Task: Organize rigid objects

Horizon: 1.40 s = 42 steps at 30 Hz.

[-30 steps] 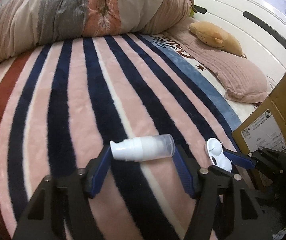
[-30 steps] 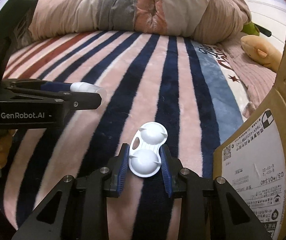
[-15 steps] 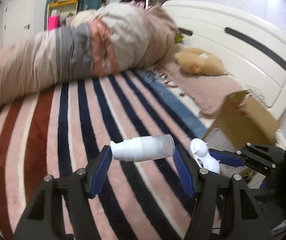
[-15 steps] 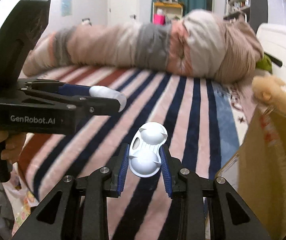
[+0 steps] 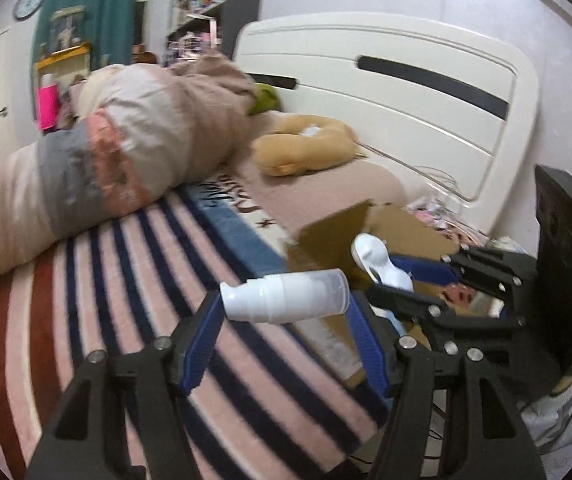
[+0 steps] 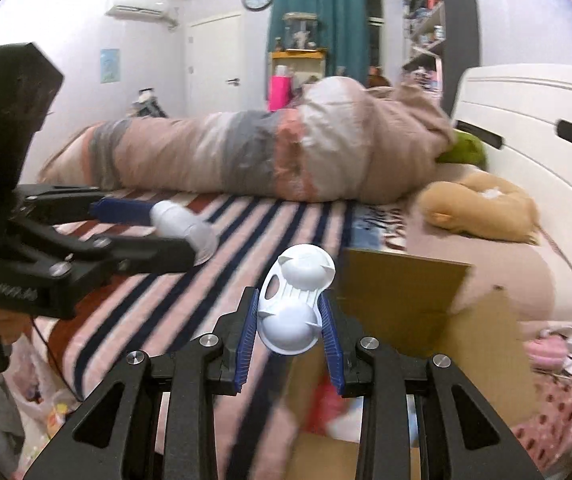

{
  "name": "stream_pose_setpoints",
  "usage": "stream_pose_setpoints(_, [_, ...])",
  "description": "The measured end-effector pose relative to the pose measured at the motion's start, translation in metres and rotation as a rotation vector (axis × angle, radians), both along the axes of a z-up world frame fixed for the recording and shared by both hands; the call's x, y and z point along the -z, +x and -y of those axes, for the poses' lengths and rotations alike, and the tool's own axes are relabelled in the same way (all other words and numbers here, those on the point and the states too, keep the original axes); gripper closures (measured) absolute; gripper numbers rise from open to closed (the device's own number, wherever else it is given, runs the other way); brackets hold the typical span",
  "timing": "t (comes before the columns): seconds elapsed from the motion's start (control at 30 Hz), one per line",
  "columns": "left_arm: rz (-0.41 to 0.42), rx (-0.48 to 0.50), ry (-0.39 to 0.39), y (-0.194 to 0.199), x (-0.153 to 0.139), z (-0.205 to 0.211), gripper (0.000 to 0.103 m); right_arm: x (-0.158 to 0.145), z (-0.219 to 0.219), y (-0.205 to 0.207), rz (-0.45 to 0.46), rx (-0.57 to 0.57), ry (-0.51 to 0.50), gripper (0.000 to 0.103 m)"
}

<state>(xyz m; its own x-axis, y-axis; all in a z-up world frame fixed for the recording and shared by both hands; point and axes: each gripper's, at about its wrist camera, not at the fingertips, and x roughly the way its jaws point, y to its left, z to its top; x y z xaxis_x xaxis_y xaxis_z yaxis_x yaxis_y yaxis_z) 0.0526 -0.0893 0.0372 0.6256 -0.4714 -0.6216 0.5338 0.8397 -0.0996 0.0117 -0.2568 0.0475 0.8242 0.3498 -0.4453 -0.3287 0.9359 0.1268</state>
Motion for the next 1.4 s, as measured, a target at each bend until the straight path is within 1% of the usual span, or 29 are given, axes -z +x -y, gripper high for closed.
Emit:
stream_pose_setpoints(0.1, [-0.020,0.042,0.020,0.004,0.003,0.031,0.043,0.006,0.029,0.005,-0.038,0.024,-0.012,0.077])
stream_pose_setpoints(0.23, [-0.056,0.096,0.071,0.013,0.015,0.071,0.043,0.021,0.060,0.029,-0.117,0.010,-0.037,0.077])
stream_pose_setpoints(0.37, [-0.082,0.128,0.126,0.024,0.027,0.096,0.043,0.031,0.071,0.051,-0.162,-0.014,-0.069,0.076])
stream_pose_setpoints(0.43, [-0.095,0.144,0.138,0.029,0.032,0.101,0.043,0.034,0.072,0.068,-0.188,-0.033,-0.085,0.076])
stream_pose_setpoints(0.53, [-0.088,0.146,0.160,0.033,0.035,0.106,0.043,0.042,0.073,0.082,-0.235,-0.046,-0.116,0.075])
stream_pose_setpoints(0.6, [-0.095,0.152,0.153,0.035,0.035,0.106,0.040,0.048,0.075,0.087,-0.259,-0.044,-0.121,0.070])
stream_pose_setpoints(0.67, [-0.092,0.152,0.151,0.035,0.035,0.106,0.037,0.050,0.078,0.090,-0.261,-0.034,-0.115,0.065])
stream_pose_setpoints(0.8, [-0.077,0.129,0.164,0.035,0.034,0.103,0.036,0.051,0.086,0.091,-0.259,-0.019,-0.084,0.065])
stream_pose_setpoints(0.97, [-0.066,0.103,0.144,0.033,0.025,0.092,0.035,0.046,0.085,0.087,-0.254,-0.016,-0.065,0.065])
stream_pose_setpoints(1.03, [-0.058,0.095,0.128,0.031,0.019,0.086,0.032,0.043,0.085,0.084,-0.248,-0.015,-0.057,0.065])
stream_pose_setpoints(1.1, [-0.044,0.086,0.109,0.025,0.012,0.080,0.026,0.038,0.084,0.080,-0.238,-0.023,-0.045,0.064])
stream_pose_setpoints(1.13, [-0.036,0.080,0.101,0.021,0.008,0.076,0.025,0.033,0.084,0.076,-0.226,-0.029,-0.034,0.061])
stream_pose_setpoints(1.17, [-0.025,0.069,0.091,0.017,0.004,0.071,0.023,0.031,0.083,0.074,-0.218,-0.033,-0.027,0.055])
stream_pose_setpoints(1.2, [-0.014,0.054,0.083,0.013,-0.001,0.067,0.021,0.026,0.083,0.071,-0.204,-0.037,-0.016,0.052])
stream_pose_setpoints(1.23, [-0.003,0.039,0.076,0.009,-0.005,0.062,0.020,0.020,0.083,0.066,-0.183,-0.046,-0.002,0.047])
stream_pose_setpoints(1.33, [0.032,-0.025,0.055,-0.002,-0.017,0.046,0.015,0.004,0.081,0.050,-0.111,-0.075,0.028,0.036])
stream_pose_setpoints(1.37, [0.044,-0.049,0.051,-0.004,-0.020,0.042,0.012,-0.001,0.081,0.044,-0.083,-0.083,0.036,0.030])
stream_pose_setpoints(1.4, [0.060,-0.083,0.047,-0.008,-0.023,0.036,0.006,-0.006,0.080,0.039,-0.050,-0.092,0.045,0.026])
